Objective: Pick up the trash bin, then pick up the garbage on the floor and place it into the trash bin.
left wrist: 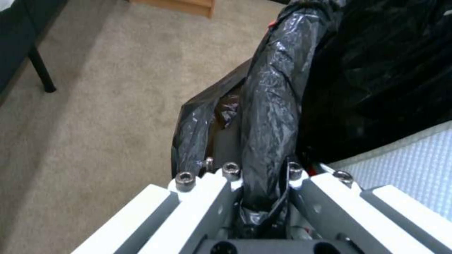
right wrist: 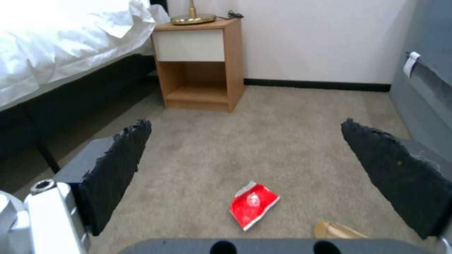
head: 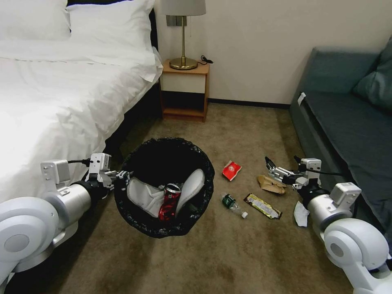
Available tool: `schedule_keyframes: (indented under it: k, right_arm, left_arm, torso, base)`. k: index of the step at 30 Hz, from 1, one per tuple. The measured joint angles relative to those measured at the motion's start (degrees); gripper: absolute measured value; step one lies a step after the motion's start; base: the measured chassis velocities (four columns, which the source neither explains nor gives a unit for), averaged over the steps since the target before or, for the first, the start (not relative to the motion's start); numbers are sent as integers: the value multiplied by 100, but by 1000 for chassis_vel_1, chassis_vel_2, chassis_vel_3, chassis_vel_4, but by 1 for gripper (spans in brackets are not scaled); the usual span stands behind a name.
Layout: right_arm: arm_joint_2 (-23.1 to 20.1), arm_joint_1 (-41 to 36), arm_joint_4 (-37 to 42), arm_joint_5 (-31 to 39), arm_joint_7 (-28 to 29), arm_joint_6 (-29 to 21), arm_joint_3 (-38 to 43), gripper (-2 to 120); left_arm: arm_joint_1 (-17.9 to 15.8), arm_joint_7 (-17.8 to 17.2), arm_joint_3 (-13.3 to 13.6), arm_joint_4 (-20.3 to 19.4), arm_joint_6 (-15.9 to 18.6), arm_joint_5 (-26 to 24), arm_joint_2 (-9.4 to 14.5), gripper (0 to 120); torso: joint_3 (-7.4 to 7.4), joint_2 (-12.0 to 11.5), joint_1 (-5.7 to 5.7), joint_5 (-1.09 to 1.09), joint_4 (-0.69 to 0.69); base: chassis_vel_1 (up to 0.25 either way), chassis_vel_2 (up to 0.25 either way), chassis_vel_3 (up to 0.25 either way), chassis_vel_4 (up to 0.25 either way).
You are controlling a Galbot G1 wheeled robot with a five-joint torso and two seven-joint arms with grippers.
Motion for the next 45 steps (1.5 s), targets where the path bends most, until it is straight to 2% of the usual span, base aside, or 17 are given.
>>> schedule_keyframes:
  k: [10,30,38,40,45]
  right_arm:
    - [36,-81,11,-50,1,13,-48,100]
    - [96,-112,-31,-186,-30,96,-154,100]
    - [90,-140,-49,-187,9,128,-217,100]
    - [1,-205,-85,-175,15,151,-248,100]
    - [-110,-260,-268,-226,-227,172,-237,100]
  left_arm:
    - [99,47,-112,-12,0,45,-26,1]
    - [83,131,-274,50,0,22,17,1]
    - [-64,152,-277,133,0,5,30,1]
    - [-197,185,-357,211,0,-30,23,1]
    - [-282,249,-474,270,-1,-75,36,1]
  torso:
    - [0,0,0,0,-1]
    - [1,0,0,0,-1]
    - [1,0,0,0,-1]
    - [2,0,1,1,-1]
    - [1,0,0,1,-1]
  base:
    - [-98,111,97,-110]
    - [-101,96,100,-100]
    - [-97,91,106,-94]
    - [-54,53,63,-59]
    - [-7,7,8,-12]
